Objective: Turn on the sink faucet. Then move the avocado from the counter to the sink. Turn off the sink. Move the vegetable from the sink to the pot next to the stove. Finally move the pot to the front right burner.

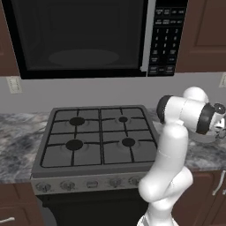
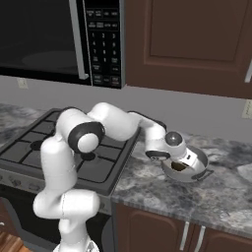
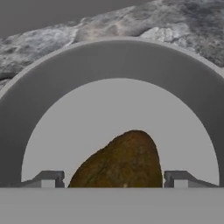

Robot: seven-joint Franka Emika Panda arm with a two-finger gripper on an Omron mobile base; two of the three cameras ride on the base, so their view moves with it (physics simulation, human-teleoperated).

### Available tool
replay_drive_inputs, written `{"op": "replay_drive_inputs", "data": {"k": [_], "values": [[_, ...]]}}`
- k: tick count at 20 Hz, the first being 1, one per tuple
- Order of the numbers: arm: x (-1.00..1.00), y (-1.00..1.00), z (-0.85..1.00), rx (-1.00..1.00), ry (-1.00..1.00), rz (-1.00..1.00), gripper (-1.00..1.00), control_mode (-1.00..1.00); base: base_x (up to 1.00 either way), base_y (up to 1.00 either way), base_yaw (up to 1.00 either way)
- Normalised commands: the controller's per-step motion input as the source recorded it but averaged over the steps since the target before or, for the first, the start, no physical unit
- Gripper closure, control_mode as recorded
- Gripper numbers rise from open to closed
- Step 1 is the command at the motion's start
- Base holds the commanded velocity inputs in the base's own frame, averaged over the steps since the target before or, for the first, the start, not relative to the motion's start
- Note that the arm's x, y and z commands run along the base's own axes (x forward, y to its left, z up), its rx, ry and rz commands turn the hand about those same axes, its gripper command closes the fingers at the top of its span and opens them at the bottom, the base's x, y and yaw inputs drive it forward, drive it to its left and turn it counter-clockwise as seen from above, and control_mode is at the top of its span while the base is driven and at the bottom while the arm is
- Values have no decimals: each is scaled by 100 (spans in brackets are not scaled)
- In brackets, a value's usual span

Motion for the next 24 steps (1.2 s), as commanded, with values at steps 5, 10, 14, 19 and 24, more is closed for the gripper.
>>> {"op": "replay_drive_inputs", "data": {"k": [5,10,14,19,24], "values": [[2,0,13,0,0,1,-100,-100,0,0,0],[0,24,55,0,-1,0,-100,-100,0,0,0],[0,41,73,-2,-2,0,-100,-100,0,0,0],[0,32,85,-4,0,0,-100,-100,0,0,0],[-4,31,61,-6,4,2,-100,-100,0,0,0]]}}
